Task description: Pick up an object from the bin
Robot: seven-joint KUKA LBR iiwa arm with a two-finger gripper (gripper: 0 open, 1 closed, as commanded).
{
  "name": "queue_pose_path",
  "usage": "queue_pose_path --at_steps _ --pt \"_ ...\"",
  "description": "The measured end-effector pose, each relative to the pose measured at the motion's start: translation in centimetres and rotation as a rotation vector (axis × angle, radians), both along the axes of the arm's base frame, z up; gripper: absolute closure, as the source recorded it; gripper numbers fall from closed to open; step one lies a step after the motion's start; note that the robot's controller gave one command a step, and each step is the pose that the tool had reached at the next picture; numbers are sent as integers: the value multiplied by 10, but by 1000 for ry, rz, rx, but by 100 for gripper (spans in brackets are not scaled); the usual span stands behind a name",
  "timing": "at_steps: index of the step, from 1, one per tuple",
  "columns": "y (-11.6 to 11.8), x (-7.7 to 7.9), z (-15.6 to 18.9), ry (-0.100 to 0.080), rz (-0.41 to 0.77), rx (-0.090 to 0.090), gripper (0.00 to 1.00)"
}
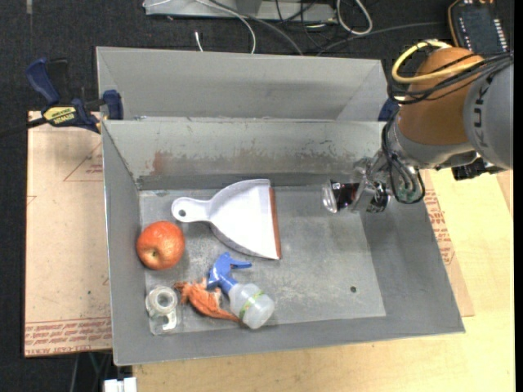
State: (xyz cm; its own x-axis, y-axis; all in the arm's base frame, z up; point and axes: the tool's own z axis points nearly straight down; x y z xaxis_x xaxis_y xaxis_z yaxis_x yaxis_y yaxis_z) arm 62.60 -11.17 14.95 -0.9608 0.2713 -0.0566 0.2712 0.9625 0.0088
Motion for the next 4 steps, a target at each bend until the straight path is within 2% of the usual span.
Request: queue_pose_path --at_steps 4 --pt "0 1 38 -5 2 0 100"
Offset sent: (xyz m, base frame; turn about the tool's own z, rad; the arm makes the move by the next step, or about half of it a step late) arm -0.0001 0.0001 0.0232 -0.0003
